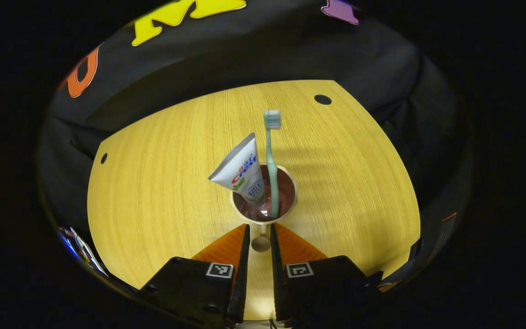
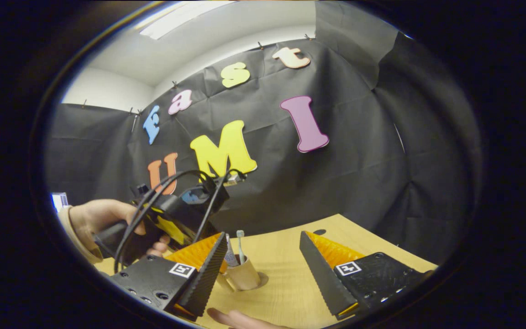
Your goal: Put the toothbrush and toothpaste on the desktop into the cup, then pick up the cup and place it on the coaster on the desktop.
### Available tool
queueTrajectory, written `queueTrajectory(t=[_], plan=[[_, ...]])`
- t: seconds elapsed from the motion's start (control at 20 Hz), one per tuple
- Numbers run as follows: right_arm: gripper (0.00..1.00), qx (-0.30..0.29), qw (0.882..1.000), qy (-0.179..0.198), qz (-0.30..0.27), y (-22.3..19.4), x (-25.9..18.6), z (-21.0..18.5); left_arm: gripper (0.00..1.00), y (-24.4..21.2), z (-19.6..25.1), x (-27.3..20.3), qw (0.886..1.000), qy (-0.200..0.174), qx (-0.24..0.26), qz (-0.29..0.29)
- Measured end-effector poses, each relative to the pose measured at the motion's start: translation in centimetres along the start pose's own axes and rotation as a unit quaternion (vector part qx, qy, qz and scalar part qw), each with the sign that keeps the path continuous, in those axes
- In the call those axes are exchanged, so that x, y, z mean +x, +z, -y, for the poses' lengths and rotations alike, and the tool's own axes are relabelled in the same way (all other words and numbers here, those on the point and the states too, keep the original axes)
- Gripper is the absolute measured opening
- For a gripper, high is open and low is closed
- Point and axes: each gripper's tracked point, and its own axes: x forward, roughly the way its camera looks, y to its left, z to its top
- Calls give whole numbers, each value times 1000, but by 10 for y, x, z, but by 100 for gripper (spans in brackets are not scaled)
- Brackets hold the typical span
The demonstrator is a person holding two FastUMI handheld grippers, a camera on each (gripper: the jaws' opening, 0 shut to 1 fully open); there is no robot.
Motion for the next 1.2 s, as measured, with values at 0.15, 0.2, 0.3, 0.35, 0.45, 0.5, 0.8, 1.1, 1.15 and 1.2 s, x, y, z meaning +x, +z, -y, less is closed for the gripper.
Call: queueTrajectory(t=[0.15, 0.2, 0.3, 0.35, 0.45, 0.5, 0.8, 1.1, 1.15, 1.2], plan=[[92, -13, 1000, 2, 1, -2, -3, -5, 25, 0, 0, 0, 1000, 0, 0, 0], [92, -13, 1000, 4, 0, -2, -3, -7, 25, 0, 0, 0, 1000, 0, 0, 0], [95, -14, 1000, 5, -4, -5, -2, -11, 27, -4, -1, -4, 1000, 1, 1, -14], [92, -16, 1000, 6, -7, -7, -1, -13, 25, -10, -5, -16, 1000, -7, -6, 1], [92, -20, 1000, 10, -14, -13, 0, -19, 31, -14, -16, -31, 999, -3, -13, 37], [92, -25, 999, 13, -17, -15, 0, -21, 27, -18, -20, -34, 998, -1, -17, 53], [95, -51, 998, 12, -20, -19, -2, -30, 39, -41, -47, -52, 986, 15, -61, 157], [95, -97, 995, 3, -25, -24, -12, -44, 47, -49, -70, -77, 965, 44, -62, 250], [92, -104, 994, 6, -30, -27, -14, -49, 48, -49, -72, -81, 961, 51, -55, 266], [92, -108, 993, 9, -34, -28, -17, -53, 49, -48, -70, -83, 957, 50, -50, 282]])
